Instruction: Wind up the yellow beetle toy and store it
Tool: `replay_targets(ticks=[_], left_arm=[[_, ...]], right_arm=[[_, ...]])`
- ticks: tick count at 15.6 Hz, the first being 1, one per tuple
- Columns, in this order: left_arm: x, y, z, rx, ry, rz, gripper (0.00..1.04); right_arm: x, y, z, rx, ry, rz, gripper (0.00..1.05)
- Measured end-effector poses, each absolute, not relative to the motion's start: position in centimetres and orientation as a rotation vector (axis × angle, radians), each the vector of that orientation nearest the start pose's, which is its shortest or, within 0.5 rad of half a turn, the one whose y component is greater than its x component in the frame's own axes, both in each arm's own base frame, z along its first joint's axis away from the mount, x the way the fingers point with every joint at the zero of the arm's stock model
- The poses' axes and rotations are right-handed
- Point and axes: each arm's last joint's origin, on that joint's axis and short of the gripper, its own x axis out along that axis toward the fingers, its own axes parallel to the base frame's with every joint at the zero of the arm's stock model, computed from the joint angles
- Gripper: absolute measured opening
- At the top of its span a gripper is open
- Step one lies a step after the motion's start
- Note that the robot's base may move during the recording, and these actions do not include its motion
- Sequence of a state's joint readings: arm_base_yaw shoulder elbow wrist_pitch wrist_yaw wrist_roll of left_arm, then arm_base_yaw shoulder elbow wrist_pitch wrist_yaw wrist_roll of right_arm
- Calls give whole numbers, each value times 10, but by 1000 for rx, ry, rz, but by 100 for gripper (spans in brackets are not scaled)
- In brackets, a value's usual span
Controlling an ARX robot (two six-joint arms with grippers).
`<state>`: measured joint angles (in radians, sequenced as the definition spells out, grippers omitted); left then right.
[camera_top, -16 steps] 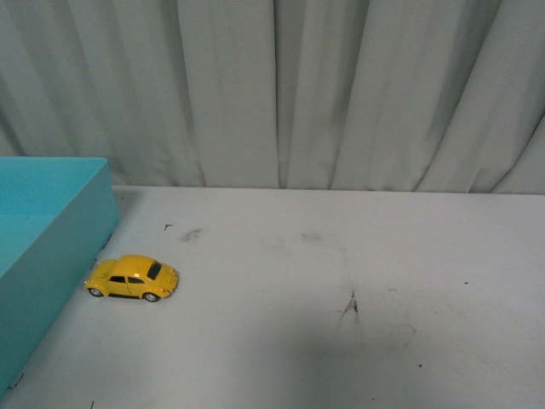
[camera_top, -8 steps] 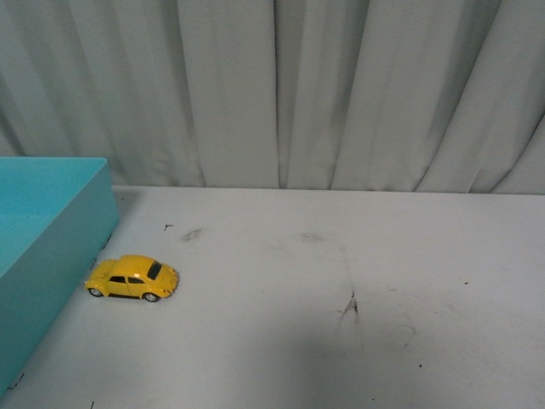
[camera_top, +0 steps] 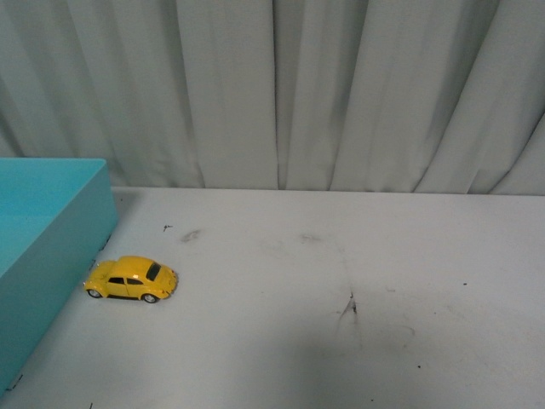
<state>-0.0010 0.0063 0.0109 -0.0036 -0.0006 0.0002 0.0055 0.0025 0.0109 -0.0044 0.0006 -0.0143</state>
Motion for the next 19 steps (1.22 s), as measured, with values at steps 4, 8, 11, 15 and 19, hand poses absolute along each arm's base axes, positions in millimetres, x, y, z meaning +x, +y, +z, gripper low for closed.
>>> replay_targets(ticks=[4, 8, 11, 15, 19], left_arm=[[97, 0, 166, 0, -1, 0, 98], [97, 0, 166, 0, -1, 0, 98], [97, 0, 166, 0, -1, 0, 98], [97, 0, 166, 0, -1, 0, 98], [98, -4, 165, -71, 204, 121, 98]], right_arm=[[97, 1, 167, -15, -4, 5, 57], [97, 1, 167, -14, -4, 5, 100], [97, 1, 167, -14, -4, 5, 98], [97, 1, 167, -14, -4, 5, 98], [97, 0, 167, -14, -4, 3, 98]])
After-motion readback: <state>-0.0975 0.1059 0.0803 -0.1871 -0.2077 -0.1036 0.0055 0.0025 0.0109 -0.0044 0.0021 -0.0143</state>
